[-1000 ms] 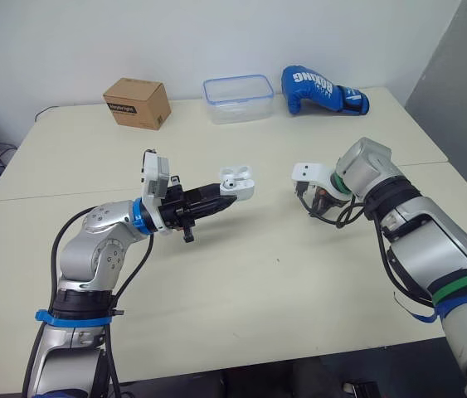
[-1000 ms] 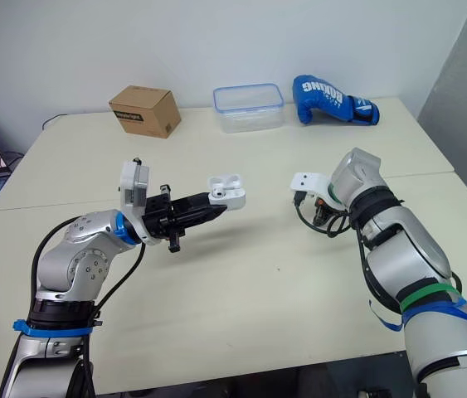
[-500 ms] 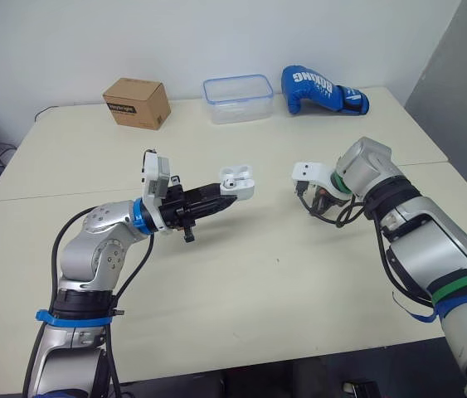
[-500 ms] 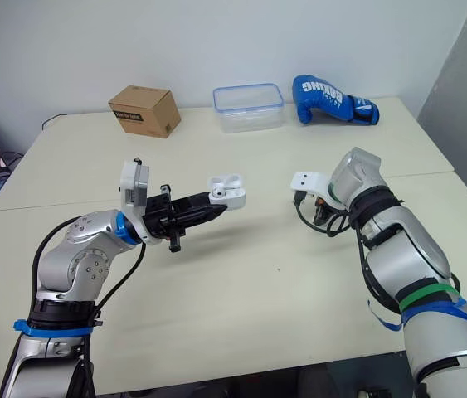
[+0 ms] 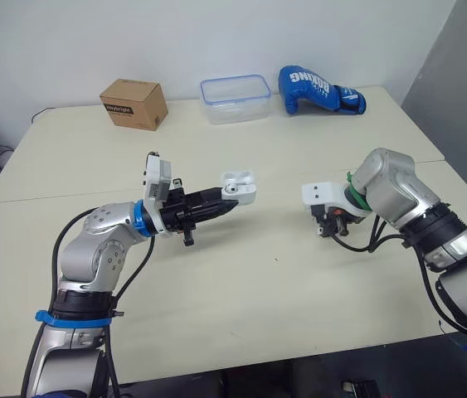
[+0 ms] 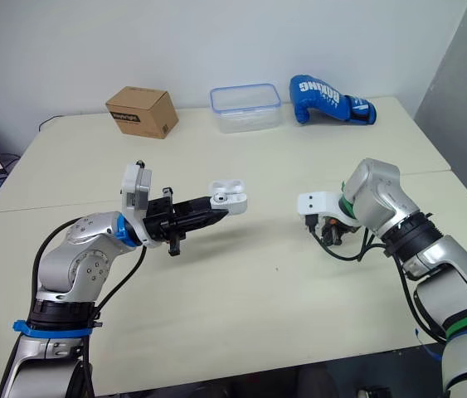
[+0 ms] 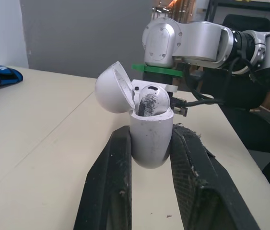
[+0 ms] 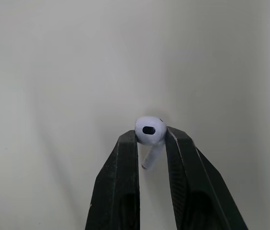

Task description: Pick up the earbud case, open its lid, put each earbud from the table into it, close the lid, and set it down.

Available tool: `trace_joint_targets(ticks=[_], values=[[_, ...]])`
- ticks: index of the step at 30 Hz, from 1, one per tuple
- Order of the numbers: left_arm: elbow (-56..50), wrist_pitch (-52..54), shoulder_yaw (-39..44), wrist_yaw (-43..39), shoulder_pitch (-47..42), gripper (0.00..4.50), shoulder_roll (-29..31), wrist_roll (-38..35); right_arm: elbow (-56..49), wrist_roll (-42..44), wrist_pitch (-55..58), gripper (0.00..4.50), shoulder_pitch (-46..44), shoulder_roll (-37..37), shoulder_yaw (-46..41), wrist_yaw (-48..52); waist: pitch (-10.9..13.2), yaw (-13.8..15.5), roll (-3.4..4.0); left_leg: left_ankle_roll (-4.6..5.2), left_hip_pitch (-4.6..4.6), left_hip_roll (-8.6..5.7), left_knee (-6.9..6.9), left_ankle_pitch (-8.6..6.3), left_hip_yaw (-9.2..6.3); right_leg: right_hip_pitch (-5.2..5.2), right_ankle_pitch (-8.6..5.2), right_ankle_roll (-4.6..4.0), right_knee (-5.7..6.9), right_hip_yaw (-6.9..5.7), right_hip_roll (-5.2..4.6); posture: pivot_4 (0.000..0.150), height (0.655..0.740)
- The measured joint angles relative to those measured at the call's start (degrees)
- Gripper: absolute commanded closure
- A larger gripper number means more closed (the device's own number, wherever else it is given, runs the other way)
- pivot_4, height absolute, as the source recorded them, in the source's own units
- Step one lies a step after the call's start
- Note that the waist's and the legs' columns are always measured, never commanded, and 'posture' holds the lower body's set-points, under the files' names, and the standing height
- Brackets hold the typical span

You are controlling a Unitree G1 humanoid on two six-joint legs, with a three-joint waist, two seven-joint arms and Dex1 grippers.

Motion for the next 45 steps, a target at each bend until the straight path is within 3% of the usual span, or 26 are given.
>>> trace_joint_targets(ticks=[11,17,45], values=[[0.00,-0.28,-0.48,-0.62,1.85,3.74,-0.75,0.07,-5.01,0.16,4.55,4.09,1.63,-0.32,0.45,0.01,0.00,0.37,0.00,0.00,-0.04,-0.02,0.04,0.00,-0.02,0.01,0.00,0.00,-0.05,-0.02,-0.01,0.150,0.7307],[0.00,-0.34,-0.50,-0.54,1.93,3.74,-1.01,0.10,-5.01,0.14,4.32,2.13,1.89,-0.33,0.86,0.01,0.00,0.43,0.00,0.00,-0.04,-0.02,0.04,0.00,-0.02,0.01,0.00,0.00,-0.05,-0.02,-0.01,0.150,0.7307],[0.01,-0.38,-0.50,0.50,1.29,3.74,-1.24,0.59,-10.24,-0.08,8.85,2.13,3.54,-0.64,2.03,-0.45,0.00,0.67,0.00,0.00,-0.04,-0.02,0.06,0.00,-0.02,0.01,0.00,0.00,-0.04,-0.02,-0.01,0.150,0.7307]])
